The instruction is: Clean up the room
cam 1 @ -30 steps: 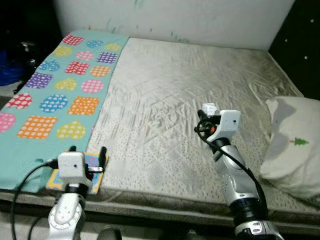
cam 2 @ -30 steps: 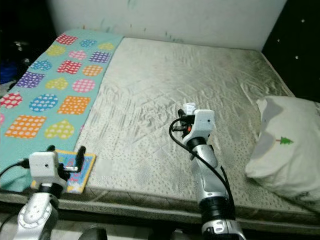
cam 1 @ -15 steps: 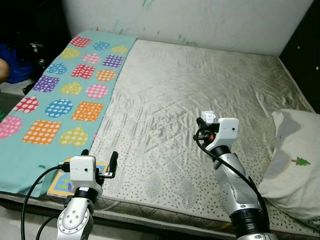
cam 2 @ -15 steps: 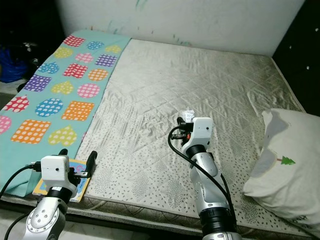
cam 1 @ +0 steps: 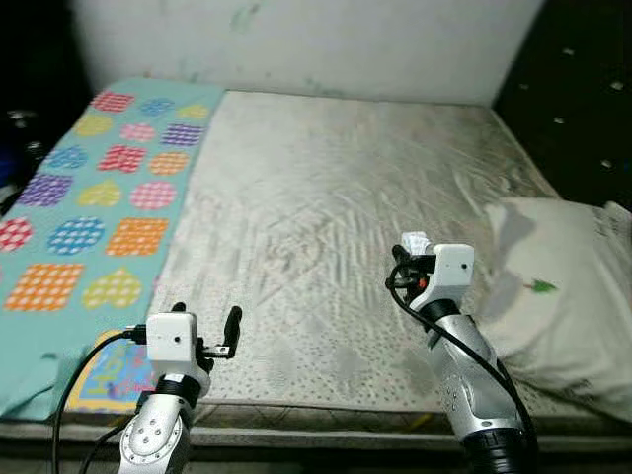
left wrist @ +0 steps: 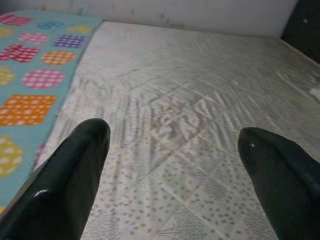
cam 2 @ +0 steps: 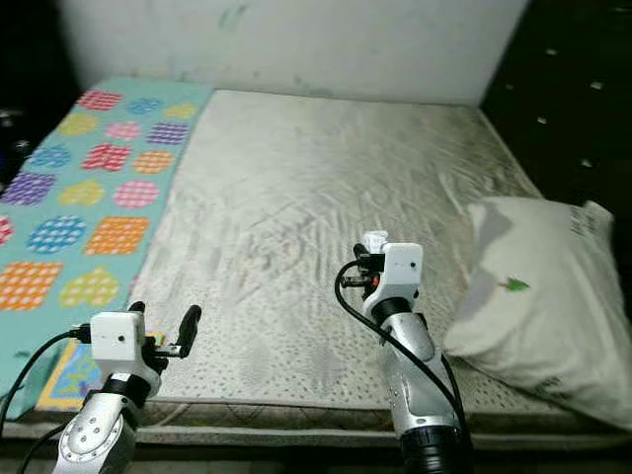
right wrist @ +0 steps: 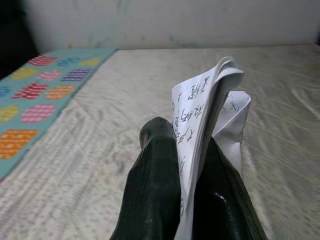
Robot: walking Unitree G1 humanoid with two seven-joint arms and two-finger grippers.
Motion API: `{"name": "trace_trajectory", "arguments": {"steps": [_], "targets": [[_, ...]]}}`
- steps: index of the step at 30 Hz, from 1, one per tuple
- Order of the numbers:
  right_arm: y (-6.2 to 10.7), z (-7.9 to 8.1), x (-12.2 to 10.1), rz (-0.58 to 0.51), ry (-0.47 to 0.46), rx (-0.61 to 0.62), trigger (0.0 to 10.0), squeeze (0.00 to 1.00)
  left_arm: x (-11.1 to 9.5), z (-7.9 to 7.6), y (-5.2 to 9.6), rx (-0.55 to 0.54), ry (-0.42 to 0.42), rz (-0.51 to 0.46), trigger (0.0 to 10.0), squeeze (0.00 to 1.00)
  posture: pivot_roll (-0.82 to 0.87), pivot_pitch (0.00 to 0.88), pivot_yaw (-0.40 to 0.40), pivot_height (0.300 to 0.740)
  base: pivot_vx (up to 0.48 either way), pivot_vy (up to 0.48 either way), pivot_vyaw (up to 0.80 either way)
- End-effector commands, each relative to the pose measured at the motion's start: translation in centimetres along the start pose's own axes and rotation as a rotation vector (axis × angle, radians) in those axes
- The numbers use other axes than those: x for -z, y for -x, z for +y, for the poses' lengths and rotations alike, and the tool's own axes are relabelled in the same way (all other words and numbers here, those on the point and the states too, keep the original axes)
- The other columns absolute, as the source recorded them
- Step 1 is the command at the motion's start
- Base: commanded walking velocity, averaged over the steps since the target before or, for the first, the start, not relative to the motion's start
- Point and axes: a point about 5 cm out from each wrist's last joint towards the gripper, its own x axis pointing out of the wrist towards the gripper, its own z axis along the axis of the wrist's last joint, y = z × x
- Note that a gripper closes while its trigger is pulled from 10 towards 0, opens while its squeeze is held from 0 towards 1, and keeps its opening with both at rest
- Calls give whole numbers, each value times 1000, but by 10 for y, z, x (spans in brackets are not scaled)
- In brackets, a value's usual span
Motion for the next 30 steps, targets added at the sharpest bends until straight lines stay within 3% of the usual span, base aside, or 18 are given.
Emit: {"name": "trace_trajectory", "arguments": {"steps": [1, 30], "targets": [[0, 1, -4, -7, 15, -5, 10000, 0, -2, -1, 0, 13, 1, 0, 10000, 0, -51, 76, -64, 740, 0, 0, 0], [-4, 5, -7, -5, 55, -28, 10000, 0, -5, -3, -2, 26, 23, -10, 10000, 0, -49, 85, -70, 740, 0, 0, 0]]}}
